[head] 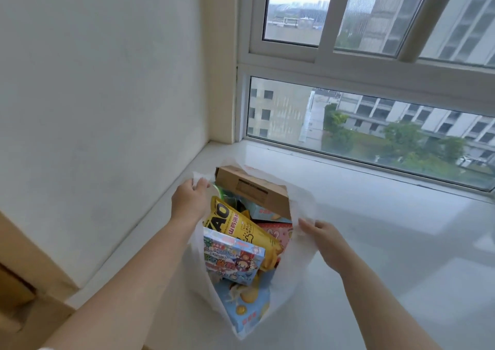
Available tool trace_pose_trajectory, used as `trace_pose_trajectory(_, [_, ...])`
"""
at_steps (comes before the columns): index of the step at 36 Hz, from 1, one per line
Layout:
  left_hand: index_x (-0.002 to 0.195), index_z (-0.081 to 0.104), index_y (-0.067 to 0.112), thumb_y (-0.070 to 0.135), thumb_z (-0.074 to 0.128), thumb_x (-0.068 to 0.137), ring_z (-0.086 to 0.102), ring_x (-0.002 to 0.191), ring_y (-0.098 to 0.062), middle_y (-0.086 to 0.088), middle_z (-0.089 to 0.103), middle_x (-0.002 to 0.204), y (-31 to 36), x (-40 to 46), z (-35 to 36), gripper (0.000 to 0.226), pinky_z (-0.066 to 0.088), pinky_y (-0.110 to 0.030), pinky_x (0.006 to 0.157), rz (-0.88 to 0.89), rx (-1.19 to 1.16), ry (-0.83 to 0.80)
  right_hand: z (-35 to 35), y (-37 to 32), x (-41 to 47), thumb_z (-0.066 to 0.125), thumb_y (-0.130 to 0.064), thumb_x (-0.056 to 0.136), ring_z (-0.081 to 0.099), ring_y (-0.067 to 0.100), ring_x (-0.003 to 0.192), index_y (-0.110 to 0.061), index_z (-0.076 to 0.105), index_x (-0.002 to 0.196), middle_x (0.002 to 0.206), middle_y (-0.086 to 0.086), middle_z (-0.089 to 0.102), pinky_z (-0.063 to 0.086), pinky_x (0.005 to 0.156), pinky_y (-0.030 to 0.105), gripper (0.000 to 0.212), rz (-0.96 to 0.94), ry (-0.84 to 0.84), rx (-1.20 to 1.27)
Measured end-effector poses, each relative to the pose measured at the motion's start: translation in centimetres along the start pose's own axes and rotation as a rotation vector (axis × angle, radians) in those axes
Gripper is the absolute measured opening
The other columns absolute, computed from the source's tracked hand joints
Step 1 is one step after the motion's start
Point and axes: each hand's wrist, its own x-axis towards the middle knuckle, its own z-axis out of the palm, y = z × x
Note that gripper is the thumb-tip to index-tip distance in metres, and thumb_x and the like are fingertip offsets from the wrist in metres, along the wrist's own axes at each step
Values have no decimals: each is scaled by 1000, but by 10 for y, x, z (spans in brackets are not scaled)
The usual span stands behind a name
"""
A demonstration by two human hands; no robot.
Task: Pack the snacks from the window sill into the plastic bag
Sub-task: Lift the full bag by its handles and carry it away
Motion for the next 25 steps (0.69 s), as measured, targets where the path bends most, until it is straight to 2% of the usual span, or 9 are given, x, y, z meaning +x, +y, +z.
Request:
trace_pose_trajectory(3, [104, 62, 12, 29, 37, 100, 51, 88, -23, -12, 59, 103, 24, 10, -4, 31, 38, -32, 73, -31, -95, 35, -22, -43, -3, 58, -28, 92, 60, 22, 62, -3, 65, 81, 67, 10, 63, 47, 60, 29, 28, -52, 90, 216])
trace_pose_trajectory(7, [106, 64, 6, 27, 38, 100, 55, 94, -31, -15, 61, 104, 88, 15, 5, 33, 40, -34, 78, 54, -190, 27, -70, -106, 2, 59, -23, 93, 44, 5, 26, -8, 56, 70, 33, -5, 49, 36, 33, 14, 27, -103, 325, 338])
trace_pose_trajectory(11, [102, 66, 9, 26, 40, 99, 50, 74, -21, -5, 56, 80, 145, 4, 28, 31, 39, -32, 71, 208, -206, -180, -119, -130, 12, 55, -18, 96, 41, 2, 21, -14, 52, 80, 26, -6, 43, 34, 26, 11, 17, -104, 517, 727])
trace_pose_trajectory(14, [84, 68, -5, 15, 46, 94, 41, 49, -17, 0, 45, 50, 143, 39, 18, 31, 34, -27, 54, 70, -465, -236, -131, -135, 8, 56, -8, 93, 44, 3, 24, -11, 48, 71, 26, -5, 45, 40, 31, 13, 24, -161, 662, 917])
trace_pose_trajectory(16, [59, 58, -6, 3, 46, 92, 43, 31, -13, 3, 42, 33, 117, 75, -1, 36, 35, -16, 39, -154, -577, -160, -121, -144, 4, 51, 0, 91, 48, 6, 31, -9, 48, 65, 28, -5, 46, 40, 34, 17, 28, -173, 632, 807])
trace_pose_trajectory(19, [76, 55, 8, 5, 50, 91, 47, 25, -5, 9, 51, 31, 71, 101, -9, 16, 43, -16, 37, -336, -532, 2, -91, -164, 0, 46, 4, 92, 53, 7, 37, -6, 53, 66, 41, 0, 56, 41, 37, 15, 29, -278, 431, 531])
trace_pose_trajectory(20, [85, 59, 6, 6, 55, 88, 56, 35, -10, 4, 62, 44, 68, 102, -5, 5, 47, -22, 48, -343, -528, 36, -82, -169, -1, 48, 1, 94, 56, 10, 45, -6, 56, 70, 51, 2, 59, 45, 40, 18, 27, -306, 373, 436])
trace_pose_trajectory(22, [93, 66, -2, 8, 62, 81, 56, 54, -22, -13, 63, 69, 80, 104, 14, 16, 44, -30, 57, -323, -553, 56, -75, -175, -3, 50, -4, 95, 59, 14, 56, -8, 59, 75, 62, 5, 62, 50, 46, 21, 23, -347, 335, 351])
trace_pose_trajectory(25, [87, 65, 6, 15, 54, 88, 39, 46, -20, -7, 47, 62, 128, 87, 43, 14, 31, -25, 48, -212, -500, -40, -106, -175, 4, 47, 0, 95, 57, 7, 40, -7, 56, 69, 45, -2, 60, 46, 38, 15, 28, -344, 457, 463])
